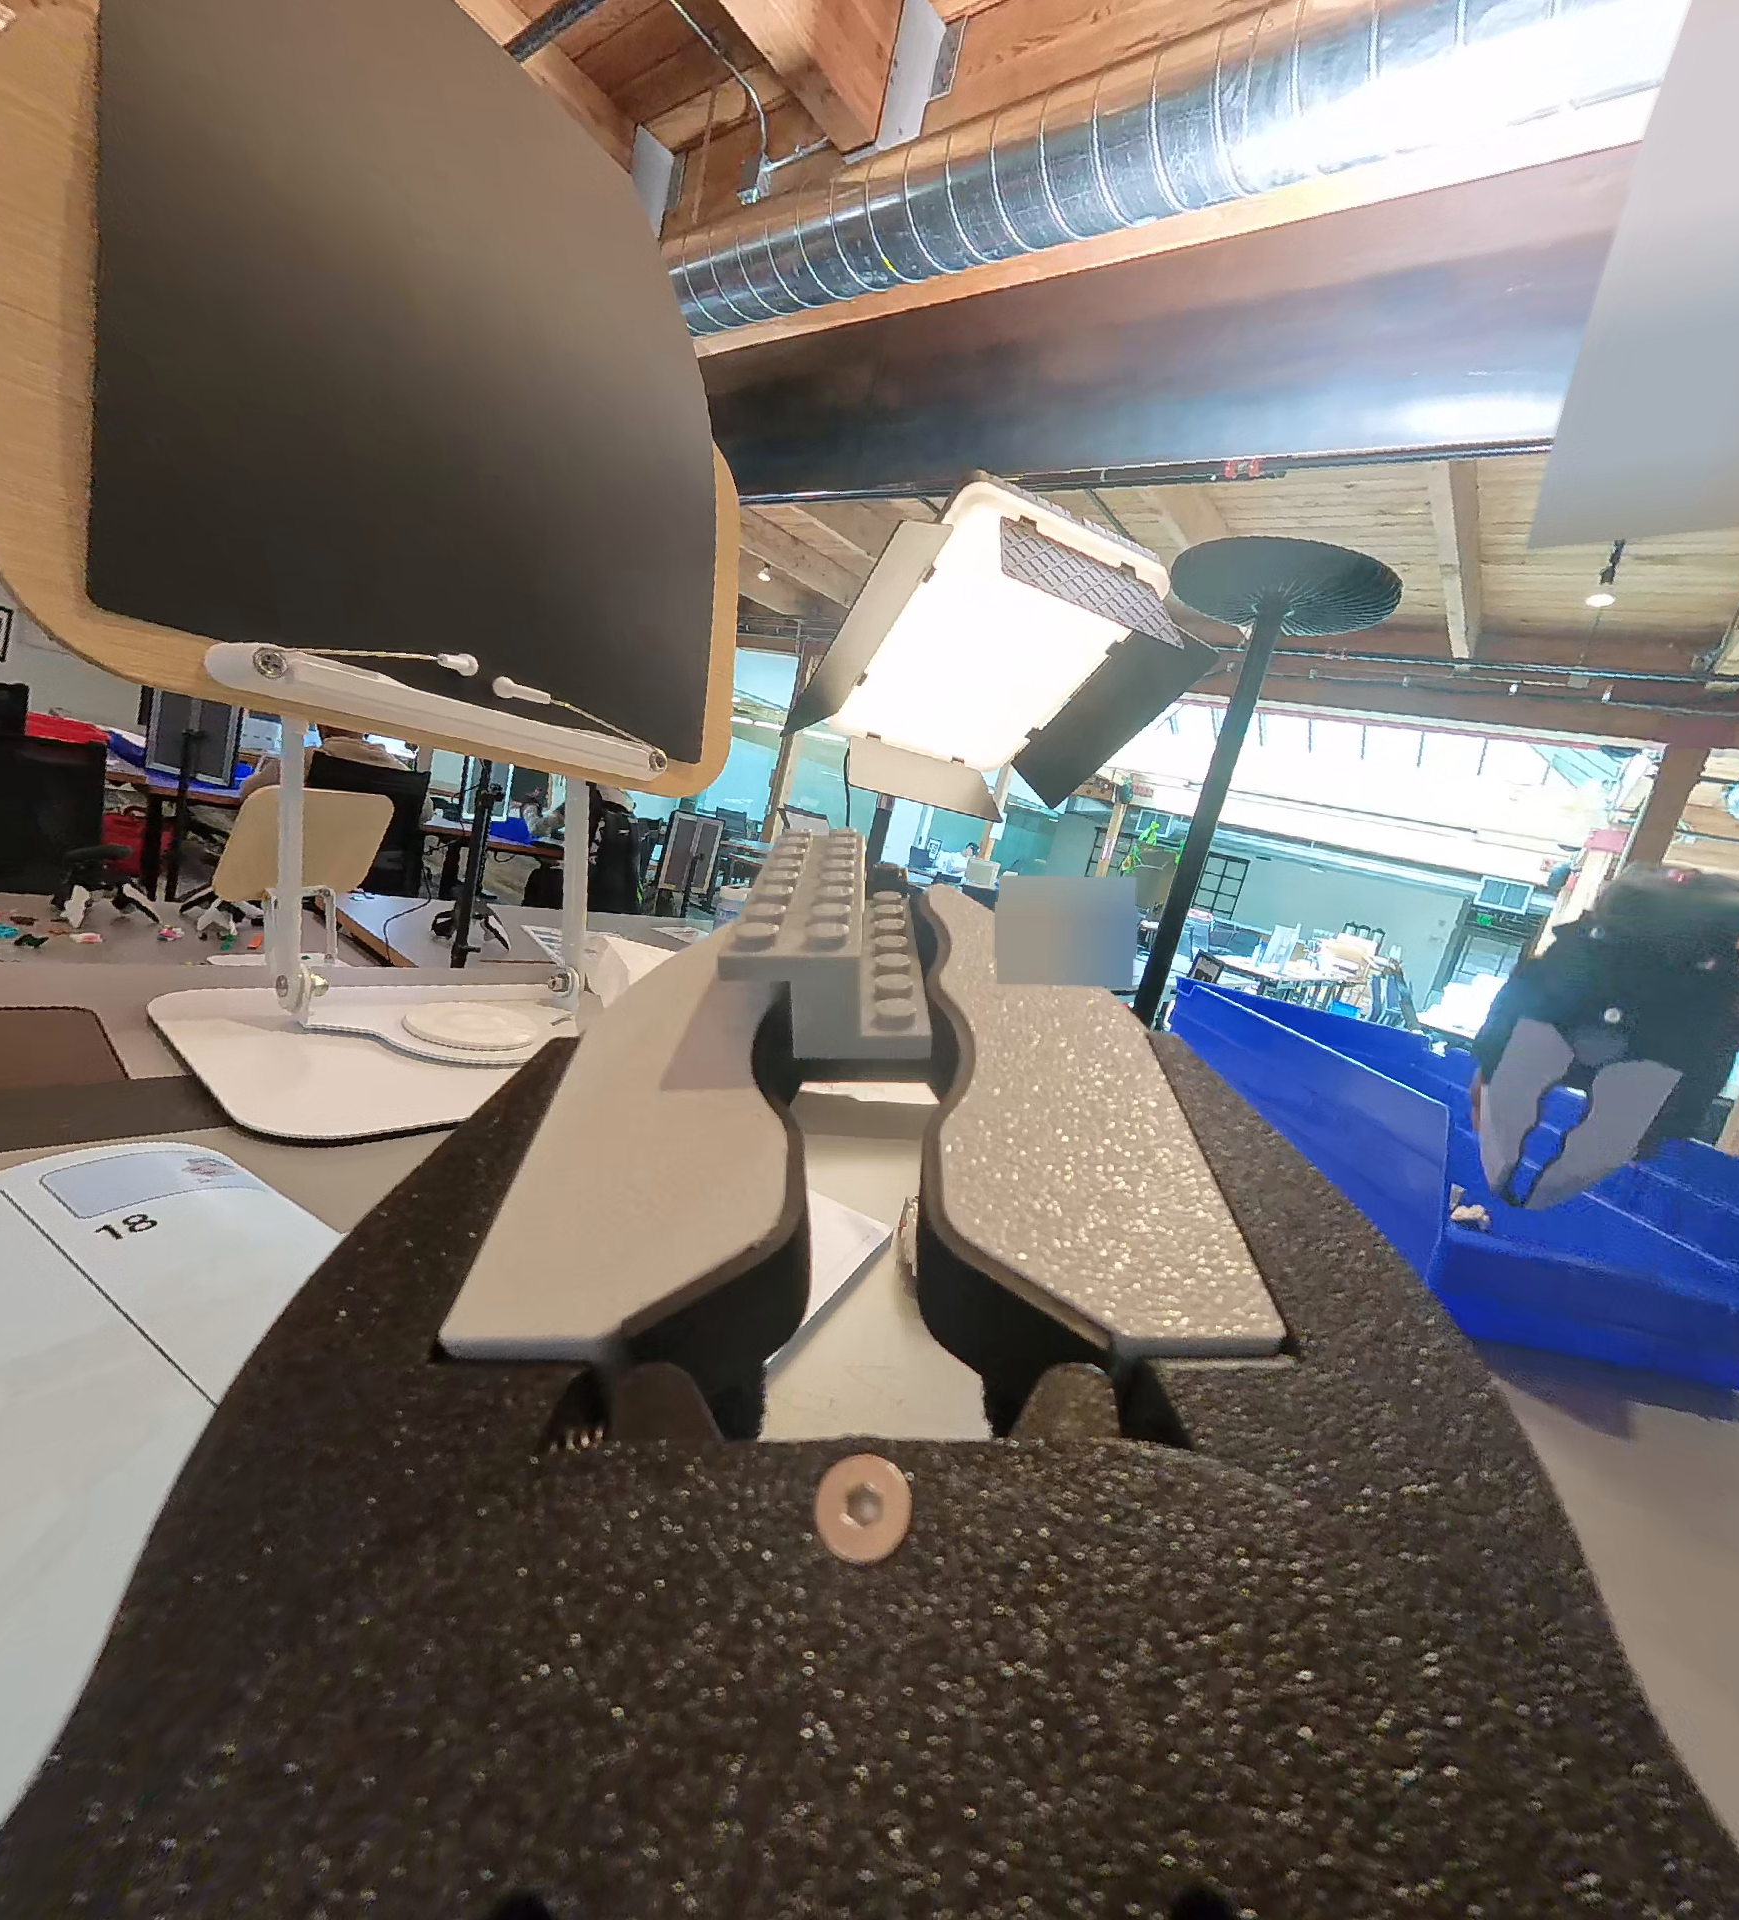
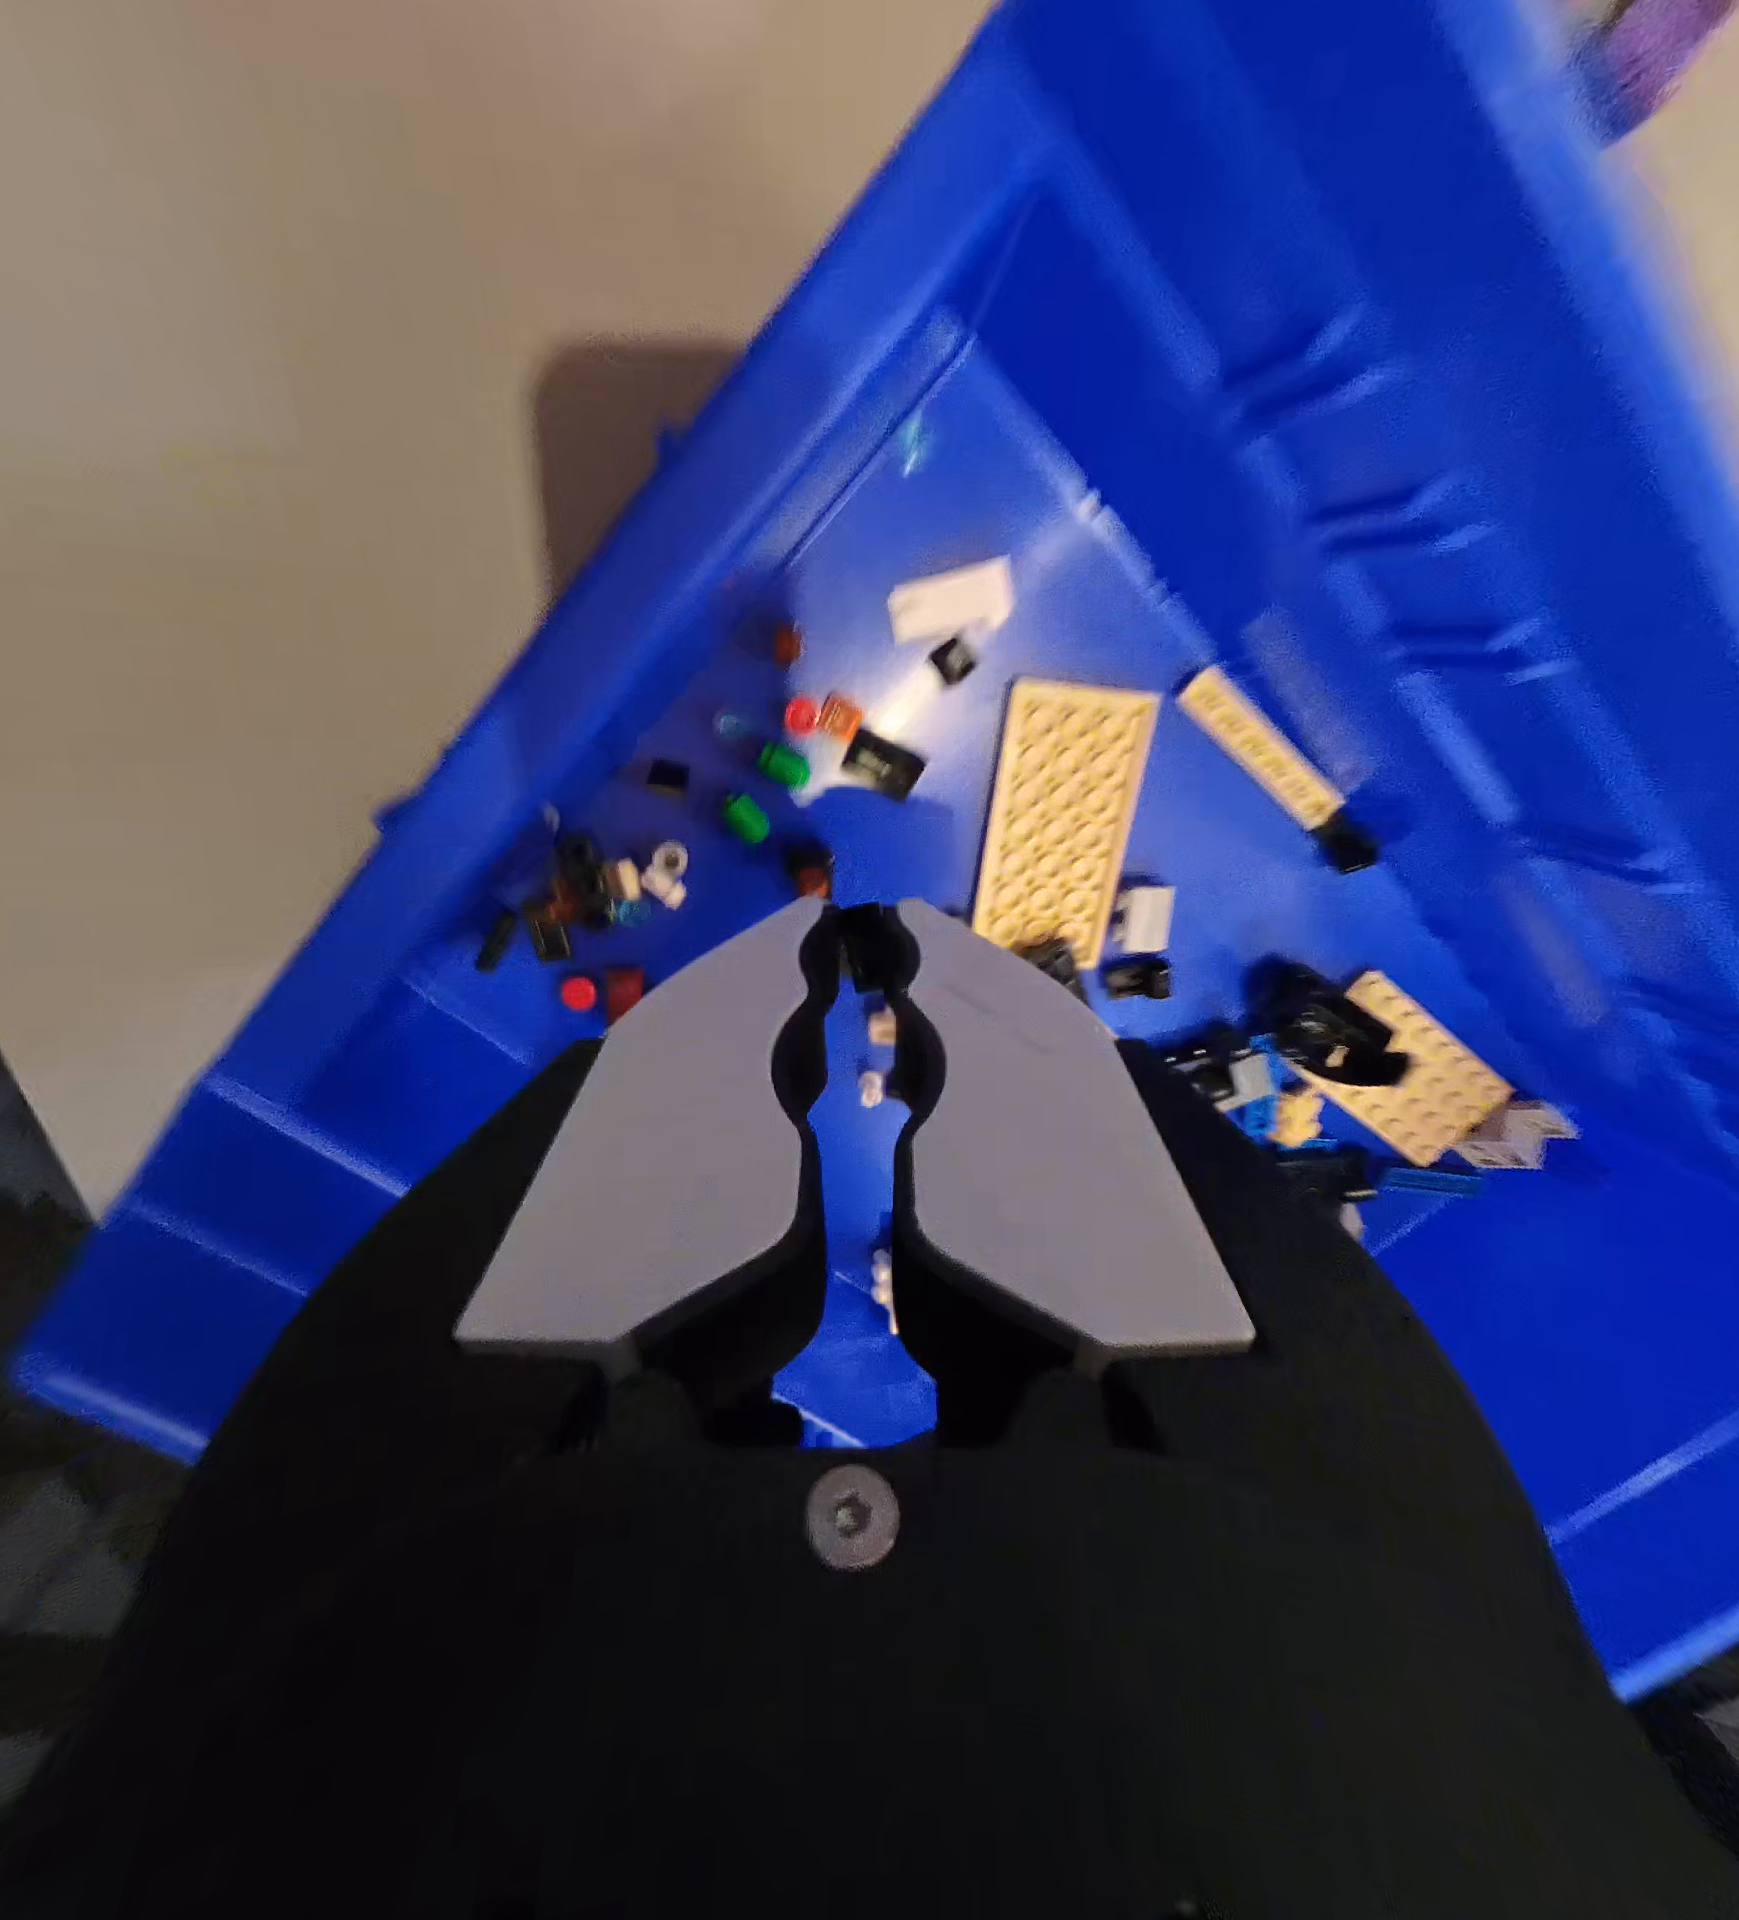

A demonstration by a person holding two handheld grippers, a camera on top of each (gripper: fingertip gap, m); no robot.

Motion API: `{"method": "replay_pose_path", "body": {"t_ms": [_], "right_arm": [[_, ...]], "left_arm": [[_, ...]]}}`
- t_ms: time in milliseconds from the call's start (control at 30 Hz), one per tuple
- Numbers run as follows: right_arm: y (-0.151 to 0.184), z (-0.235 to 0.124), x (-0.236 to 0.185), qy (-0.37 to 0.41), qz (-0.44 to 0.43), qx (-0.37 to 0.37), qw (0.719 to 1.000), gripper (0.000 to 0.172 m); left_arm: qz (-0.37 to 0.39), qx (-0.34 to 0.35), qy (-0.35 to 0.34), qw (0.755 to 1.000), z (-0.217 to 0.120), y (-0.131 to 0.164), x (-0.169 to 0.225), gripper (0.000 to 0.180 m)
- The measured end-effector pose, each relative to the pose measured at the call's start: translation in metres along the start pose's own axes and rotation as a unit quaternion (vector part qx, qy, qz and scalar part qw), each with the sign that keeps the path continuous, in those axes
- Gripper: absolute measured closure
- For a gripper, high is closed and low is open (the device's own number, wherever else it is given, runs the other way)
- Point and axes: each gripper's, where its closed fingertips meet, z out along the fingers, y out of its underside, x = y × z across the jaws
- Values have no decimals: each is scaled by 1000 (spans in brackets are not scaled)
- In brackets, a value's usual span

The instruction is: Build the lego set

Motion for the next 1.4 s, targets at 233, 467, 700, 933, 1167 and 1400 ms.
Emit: {"method": "replay_pose_path", "body": {"t_ms": [233, 467, 700, 933, 1167, 1400], "right_arm": [[-133, -16, -15, 24, 47, 132, 990, 164], [-221, 53, -44, 3, 115, 181, 977, 164], [-240, 78, -36, 22, 145, 179, 973, 164], [-238, 79, -42, 8, 168, 195, 966, 155], [-211, 69, -55, 17, 206, 196, 958, 152], [-149, 12, -81, 8, 271, 200, 942, 153]], "left_arm": [[2, -15, 4, 1000, 4, 4, 1, 163], [-6, -17, 6, 1000, 4, 5, -1, 163], [-8, -22, 10, 1000, 5, 6, 0, 163], [-15, -25, 14, 999, 6, 7, -1, 163], [-24, -25, 26, 999, 5, 7, 0, 163], [-20, -25, 37, 999, 5, 7, 3, 163]]}}
